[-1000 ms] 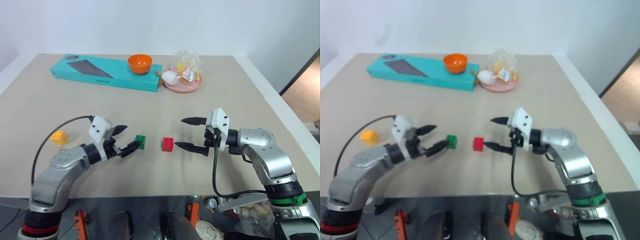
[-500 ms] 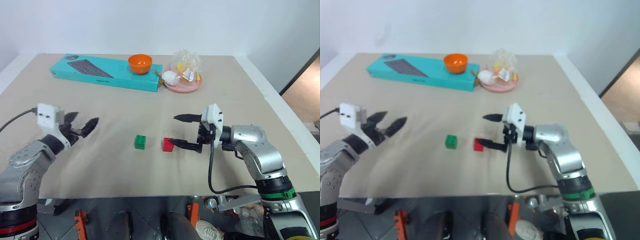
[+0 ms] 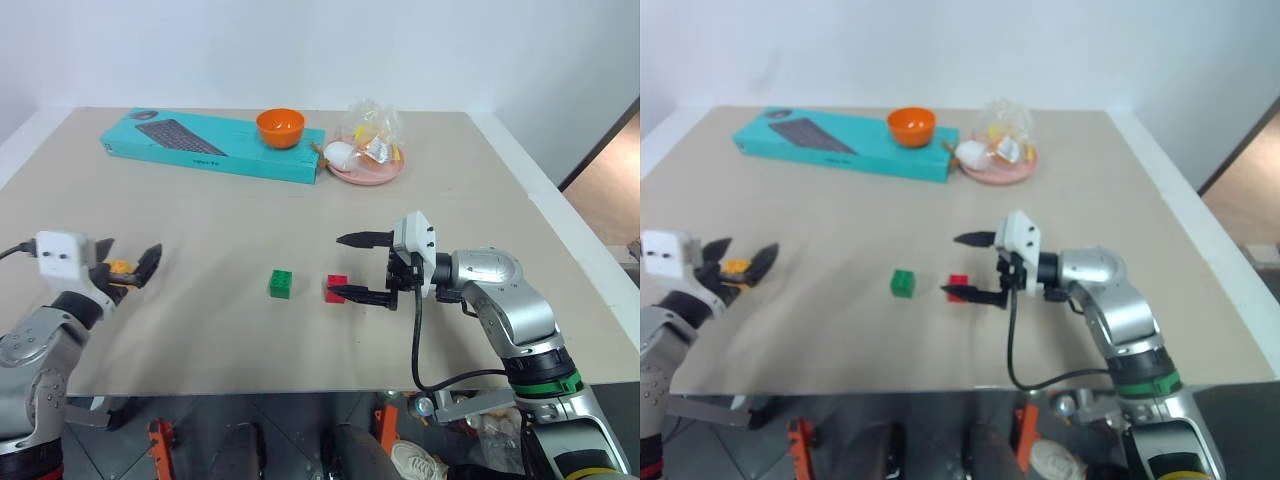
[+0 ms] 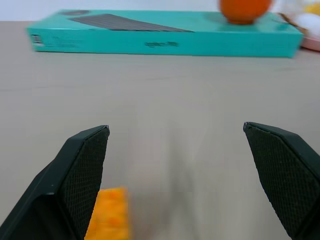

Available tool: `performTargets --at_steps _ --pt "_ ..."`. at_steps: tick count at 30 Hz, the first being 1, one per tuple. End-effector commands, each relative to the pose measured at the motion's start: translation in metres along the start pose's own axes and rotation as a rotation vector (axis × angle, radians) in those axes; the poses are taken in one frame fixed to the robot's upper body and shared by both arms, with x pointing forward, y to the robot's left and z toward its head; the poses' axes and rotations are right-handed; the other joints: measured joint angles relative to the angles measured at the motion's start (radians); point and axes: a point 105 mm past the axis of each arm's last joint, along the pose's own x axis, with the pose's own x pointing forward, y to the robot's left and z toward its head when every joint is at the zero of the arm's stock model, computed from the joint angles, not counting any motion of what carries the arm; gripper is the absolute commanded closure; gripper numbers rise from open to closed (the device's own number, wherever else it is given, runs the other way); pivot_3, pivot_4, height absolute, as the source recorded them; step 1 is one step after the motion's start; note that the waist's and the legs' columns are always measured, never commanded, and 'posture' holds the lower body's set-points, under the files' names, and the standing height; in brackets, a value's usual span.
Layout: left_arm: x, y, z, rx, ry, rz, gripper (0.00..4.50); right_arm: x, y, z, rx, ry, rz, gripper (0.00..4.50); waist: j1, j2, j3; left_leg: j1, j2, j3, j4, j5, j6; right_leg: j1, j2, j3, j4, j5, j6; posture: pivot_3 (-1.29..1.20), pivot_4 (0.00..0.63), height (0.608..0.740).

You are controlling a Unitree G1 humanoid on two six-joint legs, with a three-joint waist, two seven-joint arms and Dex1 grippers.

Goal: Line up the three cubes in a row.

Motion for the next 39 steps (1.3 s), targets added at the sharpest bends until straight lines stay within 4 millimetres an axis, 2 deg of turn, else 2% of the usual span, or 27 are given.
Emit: performTargets --at_steps 1,6,12,16,17,24,25,26,31,34,37,39 --pt "-0.006 0.020 0.004 0.003 -0.025 0.089 0.06 -0.001 -0.002 0.008 -0.040 -0.004 0.011 0.00 0.000 0.000 0.000 0.000 0.000 0.000 0.000 0.000 0.000 0.000 0.000 0.000 0.000 0.000 0.000 0.00 0.150 0.740" --pt "-0.003 0.028 -0.014 -0.030 0.049 0.088 0.06 -0.001 -0.002 0.007 -0.037 0.001 0.016 0.00 0.000 0.000 0.000 0.000 0.000 0.000 0.000 0.000 0.000 0.000 0.000 0.000 0.000 0.000 0.000 0.00 0.150 0.740" --pt "0.007 0.026 -0.039 -0.037 0.169 0.053 0.06 -0.003 -0.001 0.006 -0.039 0.011 0.015 0.00 0.000 0.000 0.000 0.000 0.000 0.000 0.000 0.000 0.000 0.000 -0.001 -0.002 0.000 0.000 0.000 0.00 0.150 0.740" --pt "0.015 0.024 -0.046 -0.024 0.197 0.047 0.06 -0.006 -0.002 0.005 -0.040 0.021 0.006 0.00 0.000 0.000 0.000 0.000 0.000 0.001 0.000 0.000 0.000 0.000 -0.003 -0.003 0.000 0.000 -0.001 0.00 0.150 0.740" --pt "0.016 0.024 -0.047 -0.026 0.197 0.047 0.57 -0.007 -0.002 0.005 -0.039 0.024 0.004 0.00 0.000 0.000 0.000 0.000 0.000 0.001 0.000 0.000 0.000 0.000 -0.004 -0.004 0.000 0.000 -0.001 0.00 0.150 0.740" --pt "0.017 0.025 -0.051 -0.003 0.213 0.066 2.91 -0.013 -0.001 0.003 -0.038 0.042 -0.005 0.00 0.001 0.000 0.000 0.000 -0.001 0.001 -0.001 0.000 0.000 -0.001 -0.005 -0.005 0.000 0.000 0.000 0.00 0.150 0.740" --pt "0.015 0.024 -0.052 0.010 0.216 0.065 3.15 -0.014 -0.001 0.003 -0.038 0.044 -0.007 0.00 0.001 0.000 0.000 0.000 -0.001 0.001 -0.002 0.000 0.000 -0.001 -0.005 -0.005 0.000 0.000 0.000 0.00 0.150 0.740" --pt "0.013 0.023 -0.052 0.026 0.218 0.063 3.13 -0.015 -0.002 0.003 -0.038 0.046 -0.010 0.00 0.000 0.000 0.000 0.000 -0.001 0.001 -0.002 0.000 0.000 -0.001 -0.005 -0.005 0.000 0.000 0.000 0.00 0.150 0.740" --pt "0.015 -0.011 -0.042 0.122 0.164 -0.052 3.13 -0.018 -0.004 0.002 -0.040 0.051 -0.018 0.00 0.001 -0.001 0.000 0.000 -0.001 0.002 -0.004 0.000 0.000 -0.001 -0.006 -0.005 0.000 0.000 0.000 0.00 0.150 0.740" --pt "0.023 -0.046 -0.036 0.150 0.132 -0.099 3.13 -0.020 -0.006 0.002 -0.044 0.060 -0.026 0.00 0.004 -0.001 0.000 0.000 -0.002 0.001 -0.004 0.000 0.000 -0.001 -0.007 -0.006 0.000 0.000 0.000 0.00 0.150 0.740" --pt "0.027 -0.068 -0.032 0.136 0.111 -0.100 3.13 -0.022 -0.007 0.001 -0.047 0.067 -0.033 0.00 0.005 -0.001 0.000 0.000 -0.003 0.002 -0.003 0.000 0.000 0.000 -0.008 -0.005 0.000 0.000 0.001 0.00 0.150 0.740" --pt "0.029 -0.090 -0.035 0.123 0.122 -0.135 3.13 -0.023 -0.007 0.001 -0.048 0.072 -0.039 0.00 0.004 -0.001 0.000 0.000 -0.003 0.003 -0.003 0.000 0.000 -0.001 -0.008 -0.004 0.000 0.002 0.004 0.00 0.150 0.740"
